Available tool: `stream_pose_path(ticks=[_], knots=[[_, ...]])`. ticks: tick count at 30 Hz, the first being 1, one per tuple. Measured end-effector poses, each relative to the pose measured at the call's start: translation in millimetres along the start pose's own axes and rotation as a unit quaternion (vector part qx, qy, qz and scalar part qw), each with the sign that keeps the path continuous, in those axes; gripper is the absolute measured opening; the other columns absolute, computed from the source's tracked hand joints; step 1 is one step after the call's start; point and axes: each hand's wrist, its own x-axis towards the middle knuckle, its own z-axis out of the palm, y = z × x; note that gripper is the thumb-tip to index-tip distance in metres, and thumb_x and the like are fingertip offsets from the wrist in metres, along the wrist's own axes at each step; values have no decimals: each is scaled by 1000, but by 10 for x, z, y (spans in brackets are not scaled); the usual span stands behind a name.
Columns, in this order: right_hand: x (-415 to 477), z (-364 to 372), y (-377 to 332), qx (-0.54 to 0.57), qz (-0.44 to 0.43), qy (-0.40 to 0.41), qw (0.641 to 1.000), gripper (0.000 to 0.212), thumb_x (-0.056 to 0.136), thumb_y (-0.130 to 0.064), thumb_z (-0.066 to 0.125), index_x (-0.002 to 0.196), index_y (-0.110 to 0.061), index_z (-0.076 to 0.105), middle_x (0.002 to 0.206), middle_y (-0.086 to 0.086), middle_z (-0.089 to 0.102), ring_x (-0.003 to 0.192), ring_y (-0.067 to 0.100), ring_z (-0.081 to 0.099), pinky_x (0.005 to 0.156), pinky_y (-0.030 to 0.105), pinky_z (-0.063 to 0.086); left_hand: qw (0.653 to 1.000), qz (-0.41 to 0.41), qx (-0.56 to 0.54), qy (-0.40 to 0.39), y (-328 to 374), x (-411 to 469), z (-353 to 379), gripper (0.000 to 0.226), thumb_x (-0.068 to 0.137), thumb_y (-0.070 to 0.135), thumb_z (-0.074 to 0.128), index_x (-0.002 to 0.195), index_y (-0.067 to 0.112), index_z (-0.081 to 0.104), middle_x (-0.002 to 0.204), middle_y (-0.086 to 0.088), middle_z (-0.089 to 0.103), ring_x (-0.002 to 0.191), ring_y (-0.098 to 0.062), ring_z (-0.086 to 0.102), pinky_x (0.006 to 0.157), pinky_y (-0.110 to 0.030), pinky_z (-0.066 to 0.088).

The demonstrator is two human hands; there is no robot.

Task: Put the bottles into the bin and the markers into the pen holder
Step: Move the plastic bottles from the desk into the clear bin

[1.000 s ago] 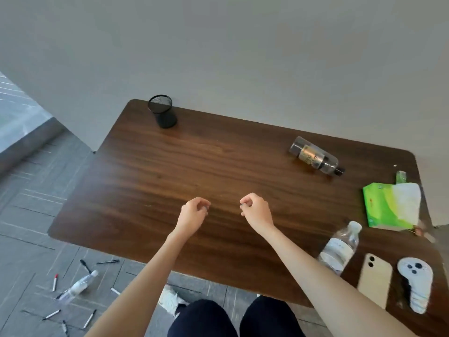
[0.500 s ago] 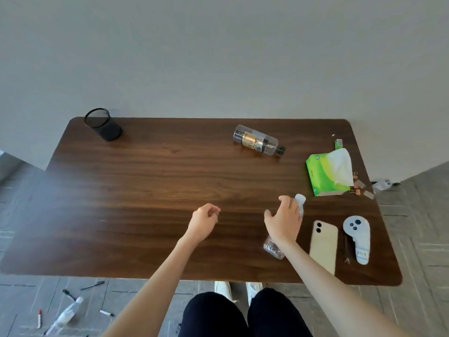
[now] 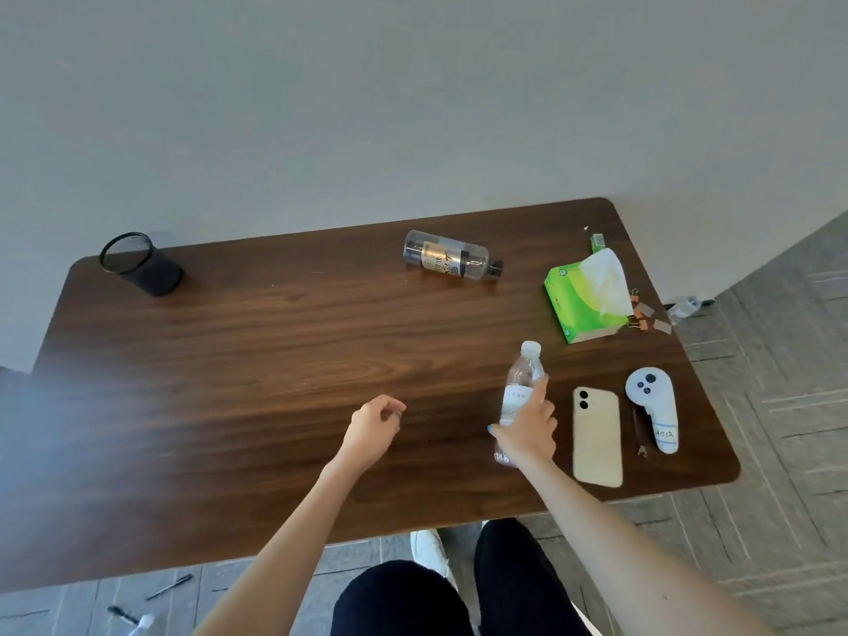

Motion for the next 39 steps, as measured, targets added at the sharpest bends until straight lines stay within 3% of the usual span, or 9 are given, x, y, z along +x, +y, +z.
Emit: stream_pose_path(ticks=[9,17,22,24,26,29,32,35,39], knots=[[342,-249,-334,50,-80,46,995,99,76,-24,76,149,-29,9,131,6,43,118,27,50,83,43,54,1000,20,4,2,533,450,60,22,93,13,48,93,29,64,90,3,69,86,-17,68,61,-24,45],[1119,-764,-761,91,-139,59,984,96,75,-20,78,148,-27,17,134,1,45,122,22,49,90,43,54,998,56,7,12,1413,1126,158,22,93,8,52,101,26,62,109,2,67,99,-16,64,78,-24,49],[1587,-938,-963,89,-168,44,981,93,73,-17,78,146,-28,21,131,2,48,115,21,52,86,42,55,988,112,89,63,1911,1499,263,35,88,1,51,117,19,59,128,0,56,115,-19,54,90,-32,49],[1726,-957,-1003,84,-170,41,981,93,73,-19,79,145,-30,20,128,1,49,110,19,54,82,40,57,967,143,188,98,2020,1642,292,51,82,-3,55,128,18,51,143,-5,40,131,-26,40,97,-40,47],[1832,-961,-1023,80,-168,35,982,94,72,-20,79,144,-31,19,125,1,48,107,19,55,78,40,59,931,165,299,125,2064,1794,309,75,75,-5,61,141,20,37,156,-9,19,144,-32,19,112,-45,33],[1955,-966,-1025,73,-171,24,982,93,72,-20,77,145,-31,19,121,1,48,103,21,56,74,40,58,875,159,438,130,2054,2066,320,102,75,0,67,153,28,7,161,-11,-9,148,-36,-5,118,-49,11],[2020,-967,-1022,70,-177,20,981,92,74,-20,77,145,-32,20,121,0,47,102,18,55,73,36,58,847,129,501,119,1964,2292,305,111,78,9,69,152,31,-11,159,-11,-21,147,-38,-15,118,-53,3],[2026,-937,-1036,62,-185,17,981,92,74,-19,77,145,-32,20,122,-2,48,103,15,55,73,32,57,841,108,522,93,1866,2390,296,106,80,15,66,151,31,-11,161,-11,-15,147,-39,-15,117,-56,2],[2010,-874,-1074,59,-188,5,980,92,74,-20,78,146,-32,20,125,-3,47,105,14,54,73,28,57,842,125,516,101,1809,2405,293,83,78,17,66,146,26,20,154,-11,23,146,-37,10,116,-54,11]])
